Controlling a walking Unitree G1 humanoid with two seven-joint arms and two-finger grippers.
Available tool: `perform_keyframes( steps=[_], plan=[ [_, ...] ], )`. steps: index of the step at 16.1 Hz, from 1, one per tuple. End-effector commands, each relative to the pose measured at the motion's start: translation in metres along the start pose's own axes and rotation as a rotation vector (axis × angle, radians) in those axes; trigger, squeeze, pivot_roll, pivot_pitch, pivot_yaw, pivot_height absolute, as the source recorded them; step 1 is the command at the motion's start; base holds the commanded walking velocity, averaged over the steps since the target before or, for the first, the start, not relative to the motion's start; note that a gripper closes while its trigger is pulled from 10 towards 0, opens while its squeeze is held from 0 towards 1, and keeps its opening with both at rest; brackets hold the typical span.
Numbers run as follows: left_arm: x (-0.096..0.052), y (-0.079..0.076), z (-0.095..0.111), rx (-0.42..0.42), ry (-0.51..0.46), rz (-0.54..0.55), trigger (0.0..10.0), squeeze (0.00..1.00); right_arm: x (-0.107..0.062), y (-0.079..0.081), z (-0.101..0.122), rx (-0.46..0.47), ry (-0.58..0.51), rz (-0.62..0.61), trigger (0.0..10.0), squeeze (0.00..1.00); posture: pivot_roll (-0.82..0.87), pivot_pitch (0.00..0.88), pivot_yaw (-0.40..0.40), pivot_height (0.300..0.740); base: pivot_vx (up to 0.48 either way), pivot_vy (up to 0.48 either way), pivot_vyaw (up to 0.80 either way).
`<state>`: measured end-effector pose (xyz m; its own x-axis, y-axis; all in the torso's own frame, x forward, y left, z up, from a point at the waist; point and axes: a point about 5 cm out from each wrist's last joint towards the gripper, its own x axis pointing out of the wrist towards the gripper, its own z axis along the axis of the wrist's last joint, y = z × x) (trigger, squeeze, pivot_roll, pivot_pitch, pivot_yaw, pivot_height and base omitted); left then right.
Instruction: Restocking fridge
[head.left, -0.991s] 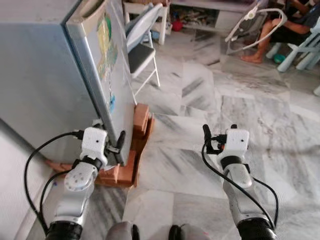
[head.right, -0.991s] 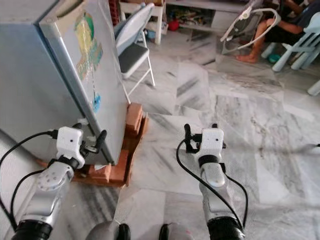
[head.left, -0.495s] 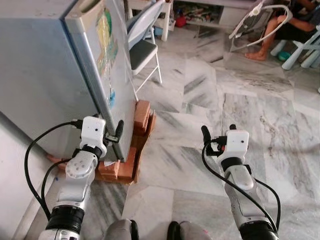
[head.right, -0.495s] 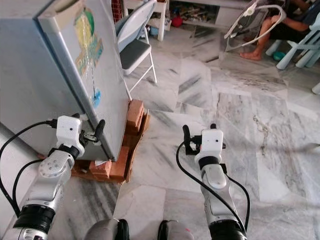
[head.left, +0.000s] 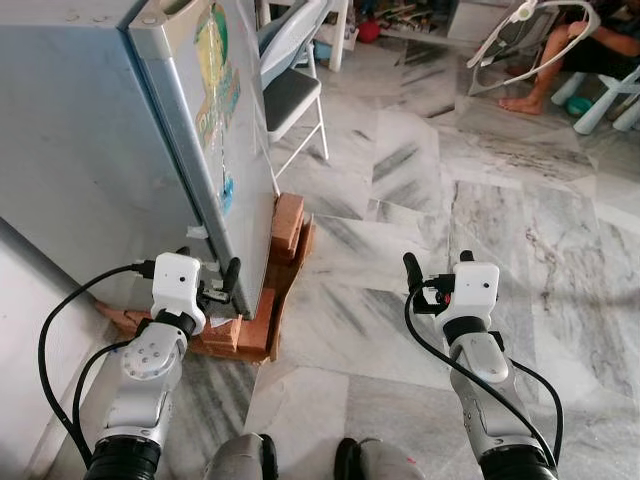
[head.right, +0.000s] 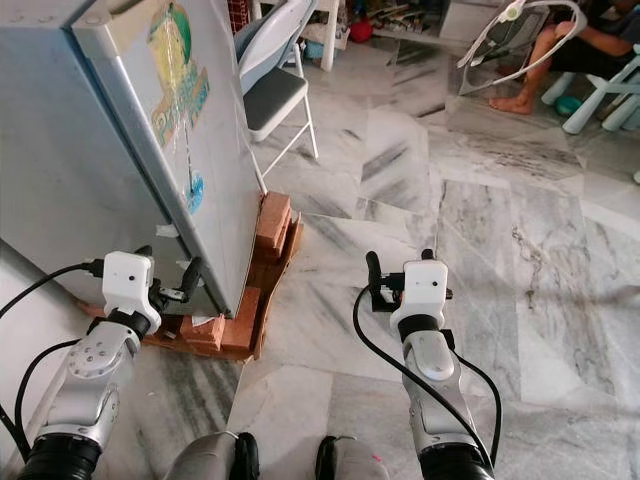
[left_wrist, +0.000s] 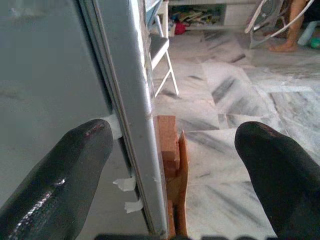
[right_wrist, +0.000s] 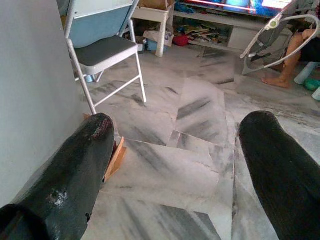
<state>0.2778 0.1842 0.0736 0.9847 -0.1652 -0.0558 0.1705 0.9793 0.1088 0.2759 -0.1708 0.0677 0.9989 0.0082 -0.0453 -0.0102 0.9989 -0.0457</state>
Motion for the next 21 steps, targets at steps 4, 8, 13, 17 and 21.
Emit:
perform_keyframes(
  steps=[4,8,13,17,21],
  plan=[
    [-0.017,0.003,-0.002,-0.023,0.002,0.038,10.0,0.00,-0.008,-0.005,-0.002,0.004,0.006,-0.019,10.0,0.00,0.07,0.115,-0.039,0.740,0.000,0.000,0.00],
    [-0.019,0.002,-0.002,-0.032,0.009,0.046,10.0,0.00,-0.013,-0.001,-0.005,0.007,0.019,-0.011,10.0,0.00,0.07,0.114,-0.040,0.740,0.000,0.000,0.00],
    [-0.021,0.005,0.001,-0.040,0.004,0.057,10.0,0.00,-0.017,-0.006,-0.007,0.013,0.024,-0.033,10.0,0.00,0.08,0.111,-0.041,0.740,0.096,0.000,0.00],
    [-0.021,0.003,0.001,-0.045,0.005,0.054,10.0,0.00,-0.020,-0.002,-0.009,0.011,0.034,-0.022,10.0,0.00,0.07,0.109,-0.040,0.740,0.252,0.000,0.00],
    [-0.019,0.002,0.001,-0.044,0.005,0.049,10.0,0.00,-0.019,-0.004,-0.008,0.008,0.034,-0.020,10.0,0.00,0.07,0.111,-0.041,0.740,0.277,0.000,0.00]
  ],
)
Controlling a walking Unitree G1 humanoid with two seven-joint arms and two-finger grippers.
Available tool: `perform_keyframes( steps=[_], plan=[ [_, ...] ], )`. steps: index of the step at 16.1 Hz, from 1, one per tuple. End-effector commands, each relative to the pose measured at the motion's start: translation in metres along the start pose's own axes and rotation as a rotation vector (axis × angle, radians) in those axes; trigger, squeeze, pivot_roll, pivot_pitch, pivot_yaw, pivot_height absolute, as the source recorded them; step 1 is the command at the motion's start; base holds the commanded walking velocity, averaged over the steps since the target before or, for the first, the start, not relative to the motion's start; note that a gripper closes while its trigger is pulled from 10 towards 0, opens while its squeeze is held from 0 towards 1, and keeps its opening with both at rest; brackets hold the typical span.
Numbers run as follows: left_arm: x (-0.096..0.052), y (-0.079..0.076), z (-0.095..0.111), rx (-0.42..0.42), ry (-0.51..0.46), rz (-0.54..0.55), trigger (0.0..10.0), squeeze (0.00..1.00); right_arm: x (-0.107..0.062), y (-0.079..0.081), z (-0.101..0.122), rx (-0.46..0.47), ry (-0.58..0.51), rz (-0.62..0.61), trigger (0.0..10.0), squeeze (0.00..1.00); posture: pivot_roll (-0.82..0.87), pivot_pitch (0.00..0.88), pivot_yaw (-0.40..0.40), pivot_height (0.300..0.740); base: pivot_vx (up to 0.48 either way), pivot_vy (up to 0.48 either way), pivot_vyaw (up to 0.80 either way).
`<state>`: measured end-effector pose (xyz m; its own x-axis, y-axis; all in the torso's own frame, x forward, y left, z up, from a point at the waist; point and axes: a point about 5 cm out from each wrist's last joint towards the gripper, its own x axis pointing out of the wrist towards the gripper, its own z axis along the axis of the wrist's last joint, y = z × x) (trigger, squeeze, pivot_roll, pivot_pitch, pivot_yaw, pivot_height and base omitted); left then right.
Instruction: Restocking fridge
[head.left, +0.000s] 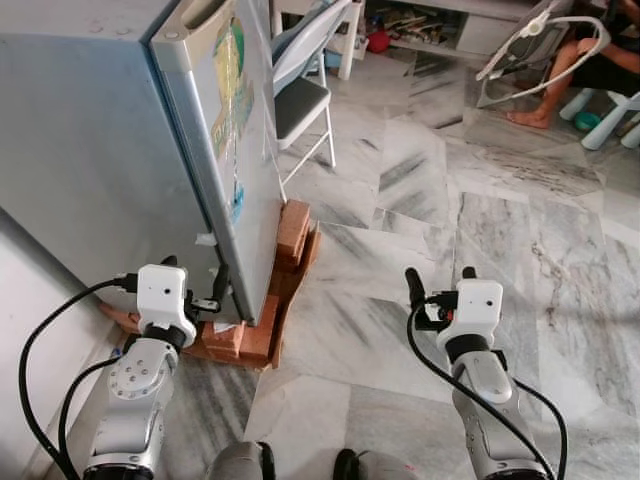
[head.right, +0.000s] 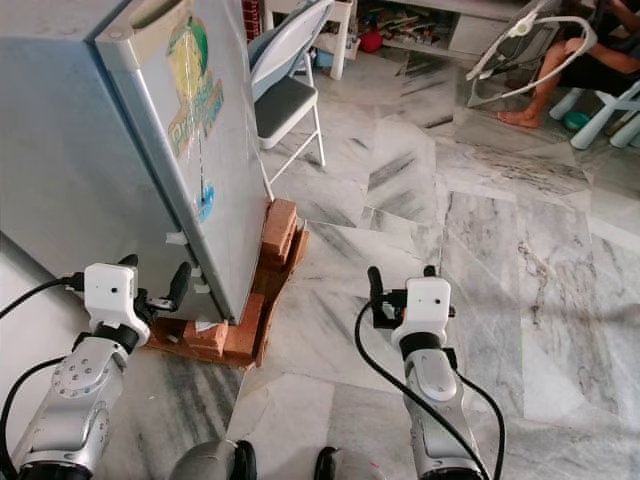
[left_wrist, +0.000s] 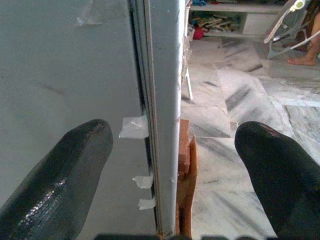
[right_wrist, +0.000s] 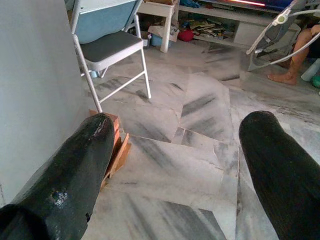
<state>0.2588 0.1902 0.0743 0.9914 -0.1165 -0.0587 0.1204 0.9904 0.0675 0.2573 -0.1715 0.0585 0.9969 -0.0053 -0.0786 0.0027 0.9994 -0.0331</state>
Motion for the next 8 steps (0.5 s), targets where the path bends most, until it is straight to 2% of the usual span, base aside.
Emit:
perform_keyframes(
  steps=[1,5,8],
  plan=[
    [0.0007,-0.0006,0.0019,0.000,-0.003,-0.002,10.0,0.00,-0.0001,-0.0037,0.0017,-0.007,0.001,-0.008,10.0,0.00,0.07,0.111,-0.041,0.740,0.292,0.000,0.00],
    [0.0016,-0.0029,0.0015,-0.002,-0.002,-0.011,10.0,0.00,0.0008,-0.0032,0.0017,-0.012,0.003,-0.003,10.0,0.00,0.07,0.111,-0.041,0.740,0.289,0.000,0.00],
    [0.0017,-0.0039,0.0009,-0.008,0.004,-0.022,10.0,0.00,0.0013,-0.0033,0.0013,-0.016,0.007,-0.001,10.0,0.00,0.07,0.111,-0.041,0.740,0.000,0.000,0.00]
  ],
)
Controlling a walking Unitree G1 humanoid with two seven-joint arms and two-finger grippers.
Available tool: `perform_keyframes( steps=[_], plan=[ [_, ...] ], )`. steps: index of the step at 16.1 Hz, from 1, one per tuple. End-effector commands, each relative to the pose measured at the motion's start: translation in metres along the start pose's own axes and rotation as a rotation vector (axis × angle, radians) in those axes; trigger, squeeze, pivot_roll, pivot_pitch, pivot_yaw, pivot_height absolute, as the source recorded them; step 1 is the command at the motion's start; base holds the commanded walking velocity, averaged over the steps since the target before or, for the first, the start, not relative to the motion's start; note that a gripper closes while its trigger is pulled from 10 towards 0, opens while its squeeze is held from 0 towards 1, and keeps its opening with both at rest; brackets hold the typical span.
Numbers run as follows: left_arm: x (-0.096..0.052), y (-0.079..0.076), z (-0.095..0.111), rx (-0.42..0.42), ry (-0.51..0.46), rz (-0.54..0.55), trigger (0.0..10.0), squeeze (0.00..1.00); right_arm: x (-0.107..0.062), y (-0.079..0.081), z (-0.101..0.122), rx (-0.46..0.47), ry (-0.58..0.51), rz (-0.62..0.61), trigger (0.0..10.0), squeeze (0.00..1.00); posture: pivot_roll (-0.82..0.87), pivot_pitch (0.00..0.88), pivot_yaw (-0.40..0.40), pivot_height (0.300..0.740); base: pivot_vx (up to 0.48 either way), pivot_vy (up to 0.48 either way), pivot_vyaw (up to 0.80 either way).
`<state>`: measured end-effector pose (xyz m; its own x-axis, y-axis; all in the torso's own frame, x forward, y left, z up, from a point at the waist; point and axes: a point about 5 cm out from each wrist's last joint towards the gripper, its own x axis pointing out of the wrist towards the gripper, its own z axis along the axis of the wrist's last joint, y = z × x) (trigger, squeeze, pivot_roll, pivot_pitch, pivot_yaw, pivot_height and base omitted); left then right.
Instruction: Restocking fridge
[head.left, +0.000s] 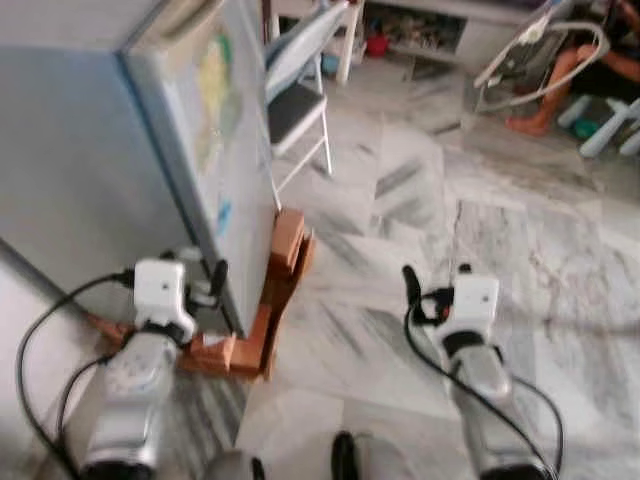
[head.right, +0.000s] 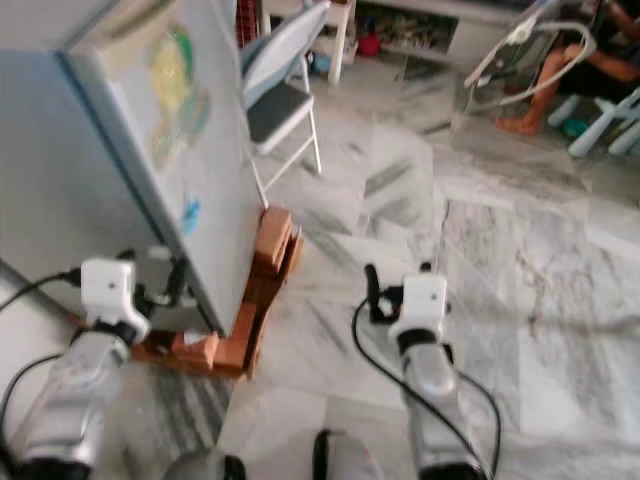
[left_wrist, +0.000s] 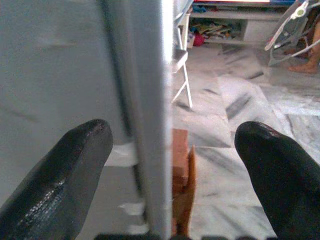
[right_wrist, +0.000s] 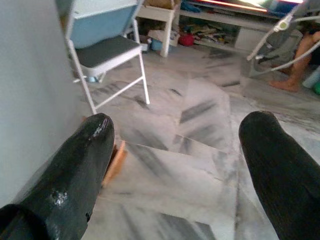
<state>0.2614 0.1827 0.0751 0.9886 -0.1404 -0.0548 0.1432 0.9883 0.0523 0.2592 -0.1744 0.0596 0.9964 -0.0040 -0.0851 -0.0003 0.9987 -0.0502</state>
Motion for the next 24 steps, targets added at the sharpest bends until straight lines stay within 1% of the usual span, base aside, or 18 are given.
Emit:
perform_keyframes(
  steps=[1,6,8,9,11,13,15,16,17,18,20,21,24],
  plan=[
    [-0.002,0.002,0.000,-0.001,0.005,-0.008,10.0,0.00,-0.001,-0.001,0.000,0.000,0.002,-0.002,10.0,0.00,0.07,0.113,-0.042,0.740,0.247,0.000,0.00],
    [0.000,0.000,0.000,0.000,0.007,-0.010,10.0,0.00,0.000,0.000,-0.001,-0.002,0.009,-0.003,10.0,0.00,0.07,0.118,-0.045,0.740,0.049,0.000,0.00],
    [0.011,-0.003,0.000,0.005,0.004,-0.031,10.0,0.00,0.001,0.000,-0.001,-0.009,0.014,0.003,10.0,0.00,0.07,0.120,-0.055,0.740,0.000,0.000,0.00],
    [0.014,-0.003,0.000,0.004,0.003,-0.031,10.0,0.00,0.001,0.000,0.000,-0.010,0.014,0.005,10.0,0.00,0.06,0.119,-0.057,0.740,0.000,0.000,0.00],
    [0.025,-0.002,0.004,0.004,-0.006,-0.037,10.0,0.00,0.001,-0.002,0.001,-0.014,0.012,0.005,10.0,0.00,0.05,0.122,-0.060,0.740,0.000,0.000,0.00],
    [0.036,0.000,0.007,0.013,-0.012,-0.034,10.0,0.00,-0.002,-0.007,0.002,-0.025,0.016,-0.002,10.0,0.00,0.03,0.131,-0.065,0.740,0.000,0.000,0.00],
    [0.042,0.002,0.008,0.015,-0.012,-0.028,10.0,0.00,-0.005,-0.009,0.001,-0.029,0.020,-0.004,10.0,0.00,0.02,0.134,-0.067,0.740,0.000,0.000,0.00],
    [0.049,0.004,0.009,0.017,-0.011,-0.007,10.0,0.00,-0.008,-0.010,0.001,-0.033,0.023,-0.004,10.0,0.00,0.01,0.135,-0.071,0.740,0.000,0.000,0.00],
    [0.050,0.005,0.009,0.020,-0.011,0.000,10.0,0.00,-0.008,-0.010,0.001,-0.034,0.023,-0.003,10.0,0.00,0.01,0.135,-0.071,0.740,0.000,0.000,0.00],
    [0.055,0.008,0.010,0.018,-0.015,0.012,10.0,0.00,-0.008,-0.011,0.002,-0.036,0.023,-0.002,10.0,0.00,0.01,0.135,-0.071,0.740,0.000,0.000,0.00],
    [0.057,0.010,0.012,0.021,-0.019,0.029,10.0,0.00,-0.008,-0.012,0.003,-0.039,0.022,-0.004,10.0,0.00,0.01,0.136,-0.072,0.740,0.000,0.000,0.00],
    [0.058,0.010,0.012,0.021,-0.019,0.027,10.0,0.00,-0.008,-0.013,0.003,-0.040,0.023,-0.005,10.0,0.00,0.01,0.136,-0.072,0.740,0.000,0.000,0.00],
    [0.068,0.009,0.016,0.035,-0.022,0.029,10.0,0.00,-0.008,-0.010,0.003,-0.039,0.026,0.001,10.0,0.00,0.01,0.136,-0.073,0.740,0.000,0.000,0.00]
  ],
)
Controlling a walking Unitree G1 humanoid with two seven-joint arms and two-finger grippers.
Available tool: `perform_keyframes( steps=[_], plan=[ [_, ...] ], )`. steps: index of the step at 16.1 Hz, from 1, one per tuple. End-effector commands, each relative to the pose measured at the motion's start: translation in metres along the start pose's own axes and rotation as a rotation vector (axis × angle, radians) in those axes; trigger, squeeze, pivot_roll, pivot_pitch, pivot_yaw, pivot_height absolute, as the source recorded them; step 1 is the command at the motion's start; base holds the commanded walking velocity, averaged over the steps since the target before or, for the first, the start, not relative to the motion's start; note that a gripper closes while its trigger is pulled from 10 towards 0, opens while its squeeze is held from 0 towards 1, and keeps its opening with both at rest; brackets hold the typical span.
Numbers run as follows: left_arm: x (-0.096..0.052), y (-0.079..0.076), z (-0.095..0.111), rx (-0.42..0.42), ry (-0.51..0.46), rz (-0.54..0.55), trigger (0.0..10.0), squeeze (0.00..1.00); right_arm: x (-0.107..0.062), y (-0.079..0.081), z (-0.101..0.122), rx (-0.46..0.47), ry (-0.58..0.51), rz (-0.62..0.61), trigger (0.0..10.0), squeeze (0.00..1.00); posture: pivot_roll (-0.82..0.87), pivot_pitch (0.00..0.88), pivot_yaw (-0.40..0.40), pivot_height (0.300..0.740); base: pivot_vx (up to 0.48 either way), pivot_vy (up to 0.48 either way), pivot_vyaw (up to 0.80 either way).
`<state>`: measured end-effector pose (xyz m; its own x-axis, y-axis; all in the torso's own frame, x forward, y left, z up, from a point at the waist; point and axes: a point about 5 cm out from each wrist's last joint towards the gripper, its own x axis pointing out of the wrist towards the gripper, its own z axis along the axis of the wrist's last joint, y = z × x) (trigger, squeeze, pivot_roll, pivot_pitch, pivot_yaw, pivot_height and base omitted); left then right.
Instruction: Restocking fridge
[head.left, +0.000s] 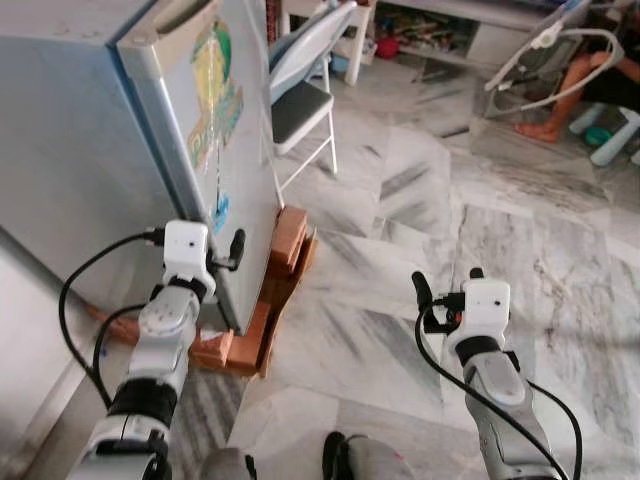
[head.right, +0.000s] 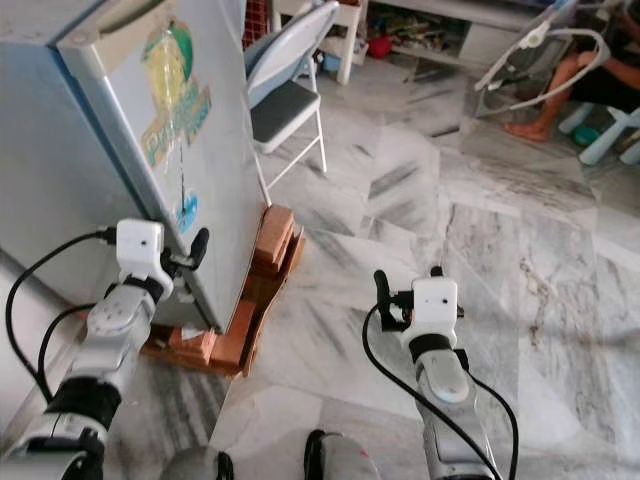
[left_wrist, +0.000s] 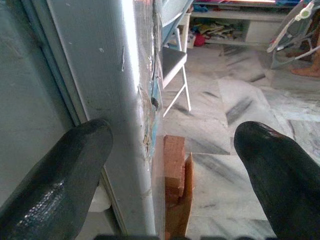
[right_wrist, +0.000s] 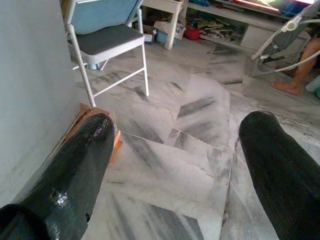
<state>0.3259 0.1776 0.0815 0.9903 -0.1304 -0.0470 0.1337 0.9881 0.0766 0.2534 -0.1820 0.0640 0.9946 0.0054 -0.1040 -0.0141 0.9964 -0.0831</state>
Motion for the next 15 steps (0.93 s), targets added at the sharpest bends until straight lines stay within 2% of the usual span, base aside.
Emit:
perform_keyframes(
  steps=[1,3,8,12,15],
  plan=[
    [0.010,0.004,0.010,0.035,-0.003,0.036,10.0,0.00,-0.002,-0.001,-0.001,-0.004,0.009,-0.005,10.0,0.00,0.01,0.134,-0.070,0.740,0.000,0.000,0.00],
    [0.013,0.004,0.010,0.031,0.011,0.043,10.0,0.00,-0.004,-0.003,-0.002,-0.006,0.015,-0.007,10.0,0.00,0.00,0.132,-0.065,0.740,0.000,0.000,0.00],
    [0.001,0.001,-0.011,0.047,0.061,0.012,10.0,0.00,-0.007,-0.001,-0.007,-0.004,0.035,-0.005,10.0,0.00,0.00,0.137,-0.057,0.740,0.000,0.000,0.00],
    [0.009,0.009,-0.005,0.081,0.067,0.058,10.0,0.00,-0.003,0.001,-0.005,-0.001,0.031,0.006,10.0,0.00,0.01,0.132,-0.059,0.740,0.000,0.000,0.00],
    [0.012,0.008,-0.001,0.069,0.058,0.060,10.0,0.00,-0.004,-0.001,-0.005,-0.002,0.030,0.001,10.0,0.00,0.01,0.132,-0.059,0.740,0.000,0.000,0.00]
  ],
)
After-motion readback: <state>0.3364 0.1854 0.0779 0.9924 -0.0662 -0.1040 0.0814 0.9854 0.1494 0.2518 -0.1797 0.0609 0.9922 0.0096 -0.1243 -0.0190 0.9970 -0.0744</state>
